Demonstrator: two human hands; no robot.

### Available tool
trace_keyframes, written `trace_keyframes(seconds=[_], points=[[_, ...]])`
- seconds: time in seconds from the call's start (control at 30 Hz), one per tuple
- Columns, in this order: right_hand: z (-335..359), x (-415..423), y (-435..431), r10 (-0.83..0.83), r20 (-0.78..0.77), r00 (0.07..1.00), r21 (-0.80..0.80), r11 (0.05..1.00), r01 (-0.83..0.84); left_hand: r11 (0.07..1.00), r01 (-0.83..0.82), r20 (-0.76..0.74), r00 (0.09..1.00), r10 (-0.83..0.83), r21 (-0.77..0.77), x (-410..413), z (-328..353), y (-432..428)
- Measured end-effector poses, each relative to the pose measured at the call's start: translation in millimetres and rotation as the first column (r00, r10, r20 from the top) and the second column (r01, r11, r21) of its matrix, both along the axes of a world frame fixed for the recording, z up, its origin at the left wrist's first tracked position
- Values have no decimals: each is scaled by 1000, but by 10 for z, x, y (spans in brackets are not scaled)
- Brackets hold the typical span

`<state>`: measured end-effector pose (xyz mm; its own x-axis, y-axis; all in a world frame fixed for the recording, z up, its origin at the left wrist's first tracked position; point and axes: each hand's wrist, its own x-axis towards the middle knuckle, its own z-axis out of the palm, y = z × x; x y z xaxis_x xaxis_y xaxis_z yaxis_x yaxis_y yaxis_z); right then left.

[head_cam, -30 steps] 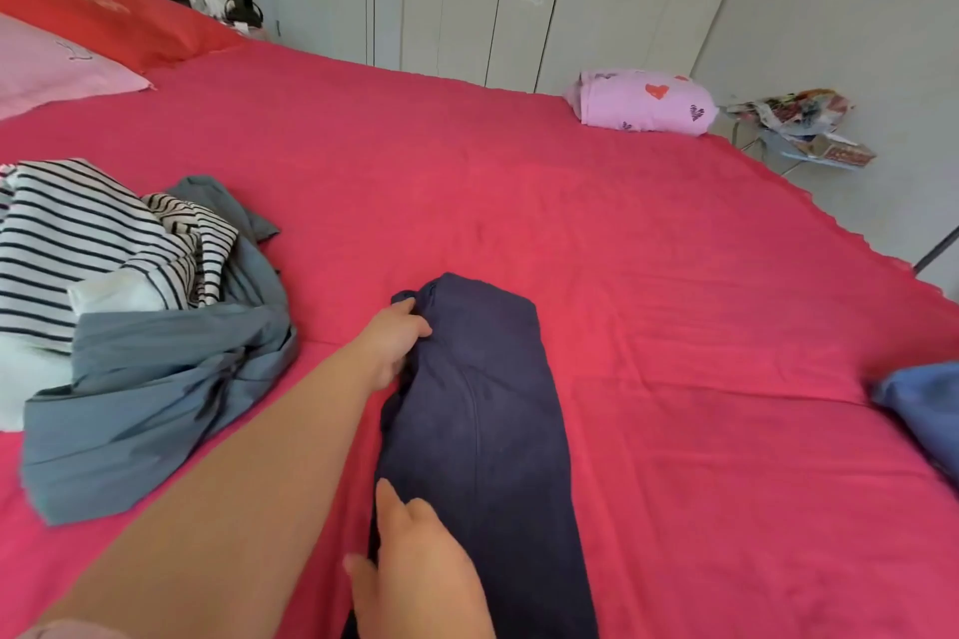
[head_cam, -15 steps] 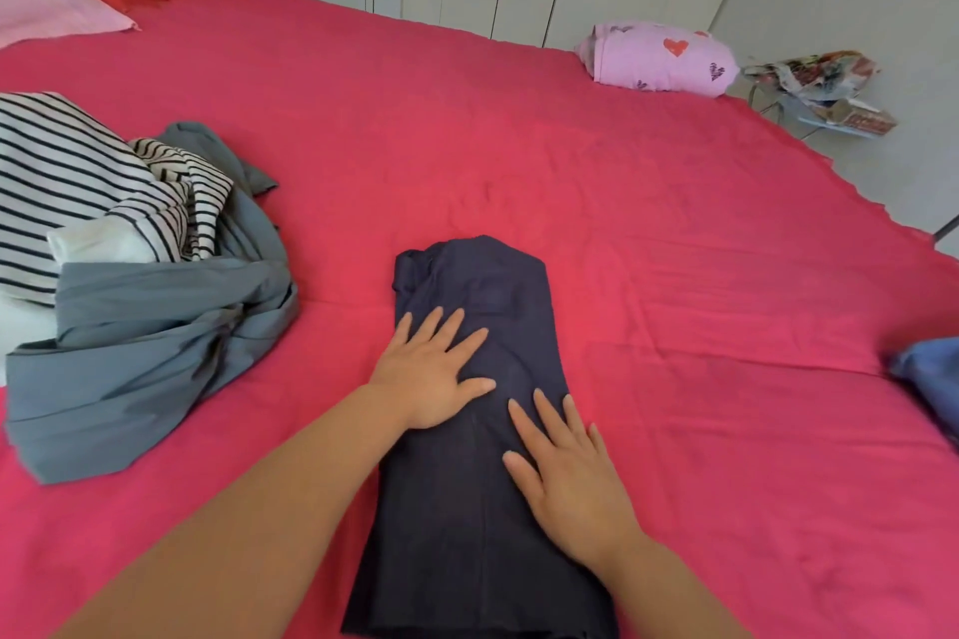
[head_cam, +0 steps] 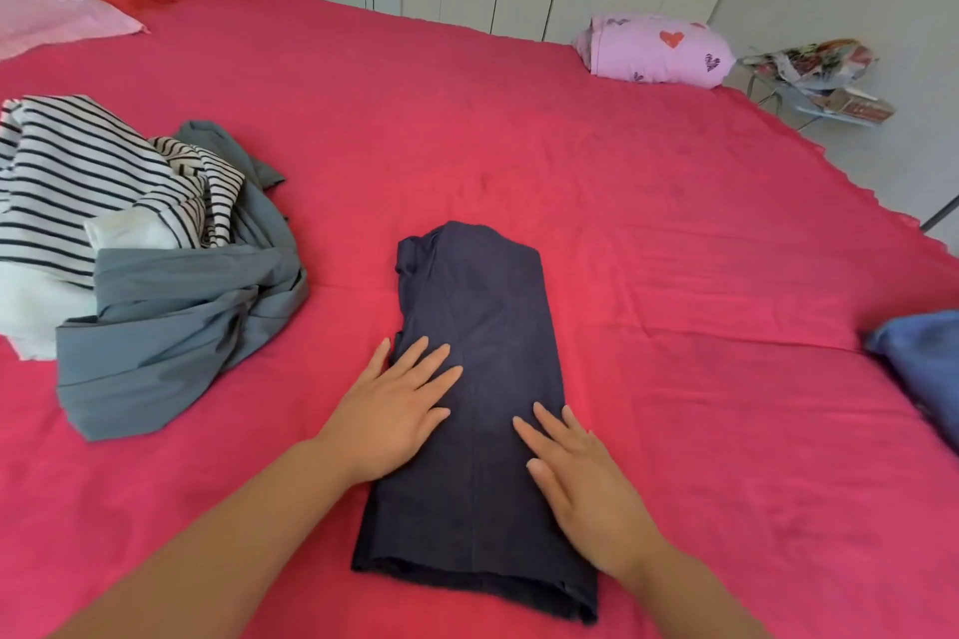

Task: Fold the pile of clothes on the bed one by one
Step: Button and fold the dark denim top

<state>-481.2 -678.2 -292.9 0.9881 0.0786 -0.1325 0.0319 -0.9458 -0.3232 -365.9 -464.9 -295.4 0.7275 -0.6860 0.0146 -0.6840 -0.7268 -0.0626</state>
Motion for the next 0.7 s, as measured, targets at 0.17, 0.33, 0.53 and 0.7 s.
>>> trace_keyframes(seconds=[0.17,0.33,0.53,0.7], points=[[107,-225,-238,85,33,996,15,996,-85,980,194,37,980,-193,-33,-263,40,324],[76,-328,-245,216,34,976,-134,968,-210,978,201,-208,956,-209,-61,-455,64,486],[112,-357,-241,230,78,970,-81,971,-224,984,131,-302,939,-163,-122,-566,226,442],[423,-449,-191,163,54,985,134,977,-169,901,53,-414,875,-249,-431,-533,337,499]])
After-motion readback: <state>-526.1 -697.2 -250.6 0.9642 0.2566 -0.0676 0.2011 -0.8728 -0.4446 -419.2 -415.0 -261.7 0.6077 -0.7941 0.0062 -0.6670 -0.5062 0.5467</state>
